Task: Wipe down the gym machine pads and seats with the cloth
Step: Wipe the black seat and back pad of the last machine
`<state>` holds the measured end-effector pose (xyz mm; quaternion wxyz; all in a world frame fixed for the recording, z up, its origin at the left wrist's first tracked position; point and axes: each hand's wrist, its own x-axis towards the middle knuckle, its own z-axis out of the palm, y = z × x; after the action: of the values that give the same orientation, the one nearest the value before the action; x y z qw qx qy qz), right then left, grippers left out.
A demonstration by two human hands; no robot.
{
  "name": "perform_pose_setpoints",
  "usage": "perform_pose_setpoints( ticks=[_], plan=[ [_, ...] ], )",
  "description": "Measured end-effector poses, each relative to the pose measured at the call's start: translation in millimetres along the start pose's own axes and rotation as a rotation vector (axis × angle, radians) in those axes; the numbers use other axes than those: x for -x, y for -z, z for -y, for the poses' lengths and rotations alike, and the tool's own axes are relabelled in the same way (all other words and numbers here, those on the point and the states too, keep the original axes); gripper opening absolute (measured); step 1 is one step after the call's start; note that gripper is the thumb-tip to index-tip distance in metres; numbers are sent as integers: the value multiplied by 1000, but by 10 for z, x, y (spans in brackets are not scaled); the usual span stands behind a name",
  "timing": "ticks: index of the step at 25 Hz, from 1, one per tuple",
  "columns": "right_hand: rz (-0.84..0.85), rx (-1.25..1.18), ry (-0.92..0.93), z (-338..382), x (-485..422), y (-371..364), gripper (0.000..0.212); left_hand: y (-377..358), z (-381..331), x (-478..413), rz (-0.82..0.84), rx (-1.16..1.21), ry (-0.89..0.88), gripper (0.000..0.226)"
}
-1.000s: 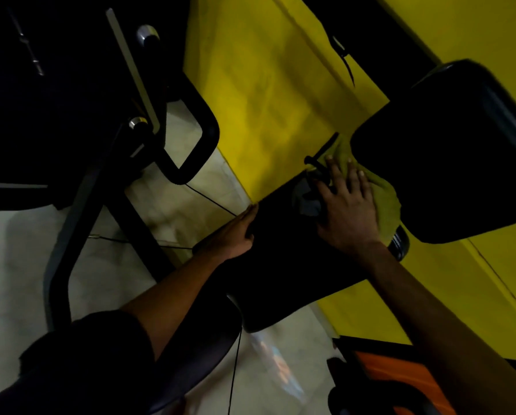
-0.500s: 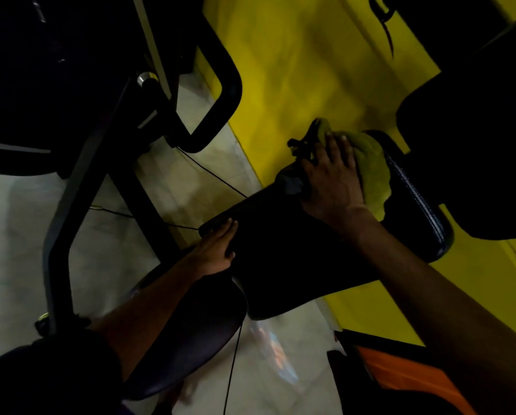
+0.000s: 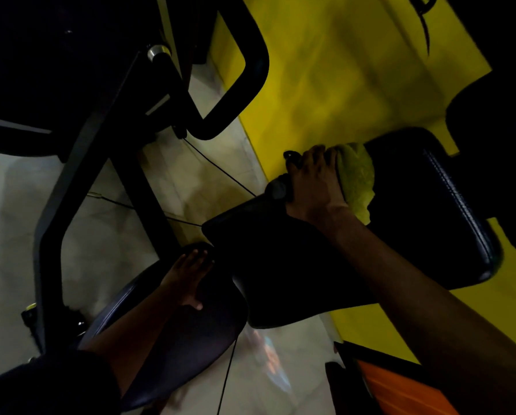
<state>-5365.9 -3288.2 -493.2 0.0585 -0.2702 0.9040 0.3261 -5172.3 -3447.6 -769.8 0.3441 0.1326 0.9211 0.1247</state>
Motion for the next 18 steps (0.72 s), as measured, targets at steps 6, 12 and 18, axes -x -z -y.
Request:
perform_pose_setpoints(
  ticks=[6,12,18],
  plan=[
    [87,-58,45,764,-246,-437,89,-241,196,-132,-106,117,-63,128],
    [-36,-143,87,852,-143,-772,86,-209,161,-81,-143,141,-59,126],
    [153,-161,153,1380,-431,-915,90,-236,175,-59,-208,187,-59,130]
  ],
)
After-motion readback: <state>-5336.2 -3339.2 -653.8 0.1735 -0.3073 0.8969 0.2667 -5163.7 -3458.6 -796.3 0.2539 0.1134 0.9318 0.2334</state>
